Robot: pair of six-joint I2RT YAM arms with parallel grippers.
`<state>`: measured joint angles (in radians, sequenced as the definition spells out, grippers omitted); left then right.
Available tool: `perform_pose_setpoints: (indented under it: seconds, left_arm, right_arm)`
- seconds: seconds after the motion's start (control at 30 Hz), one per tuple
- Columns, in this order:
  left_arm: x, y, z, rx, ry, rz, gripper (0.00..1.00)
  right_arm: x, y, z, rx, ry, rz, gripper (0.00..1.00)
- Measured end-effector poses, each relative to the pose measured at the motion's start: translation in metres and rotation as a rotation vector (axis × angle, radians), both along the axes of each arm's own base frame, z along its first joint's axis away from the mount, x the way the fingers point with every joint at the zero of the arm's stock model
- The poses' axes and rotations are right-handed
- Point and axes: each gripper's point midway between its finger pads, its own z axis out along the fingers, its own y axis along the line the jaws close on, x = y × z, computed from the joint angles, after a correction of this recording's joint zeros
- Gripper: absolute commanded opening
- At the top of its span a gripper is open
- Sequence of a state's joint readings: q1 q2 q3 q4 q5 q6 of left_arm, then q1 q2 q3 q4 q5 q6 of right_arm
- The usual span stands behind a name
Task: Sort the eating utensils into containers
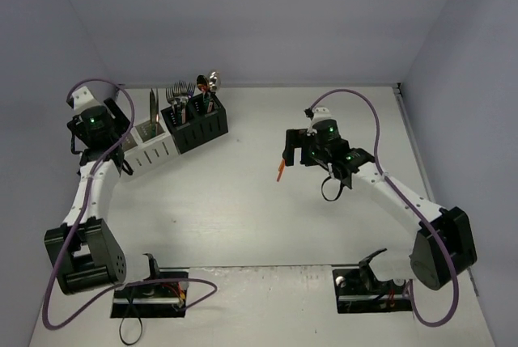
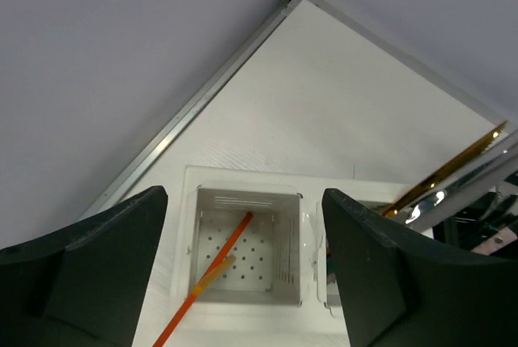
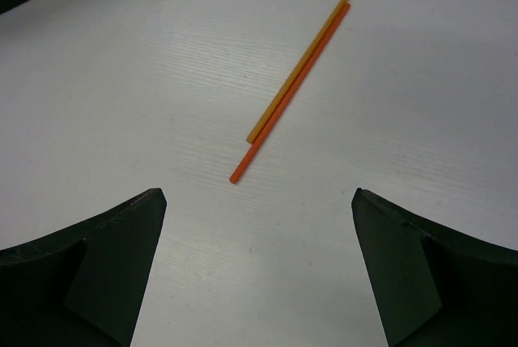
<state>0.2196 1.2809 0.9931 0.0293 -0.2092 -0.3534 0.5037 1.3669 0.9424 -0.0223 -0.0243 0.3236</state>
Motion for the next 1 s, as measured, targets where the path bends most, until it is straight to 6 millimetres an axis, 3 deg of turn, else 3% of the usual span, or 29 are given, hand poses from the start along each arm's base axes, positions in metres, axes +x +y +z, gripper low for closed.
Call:
perform_pose_setpoints:
  seconds: [0.1,0.33,0.6,0.8,1.0]
  left_arm:
    - [-0.007,-0.016,0.026,0.010,0.016,-0.037,0.82]
    - [-0.031,-0.083,0.071,0.028,0.070,-0.235,0.82]
    - [-0.071,-0.133,0.079,-0.003,0.127,-0.424,0.83]
    - [-0.073,-0.153,0.089,-0.009,0.125,-0.501,0.83]
    - [-0.074,-0.163,0.084,-0.009,0.150,-0.536,0.83]
  right_arm:
    - [0.010,0.000,-0.024,-0.031,0.063,-0.054,0.98]
    - [0.015,-0.002,-0.074,-0.113,0.186,-0.130,0.96]
    - [0.003,0.021,-0.109,-0.195,0.259,-0.116,0.91]
    - [0.003,0.025,-0.127,-0.238,0.290,-0.143,0.75]
    - [0.009,0.024,-0.129,-0.252,0.287,-0.177,0.53]
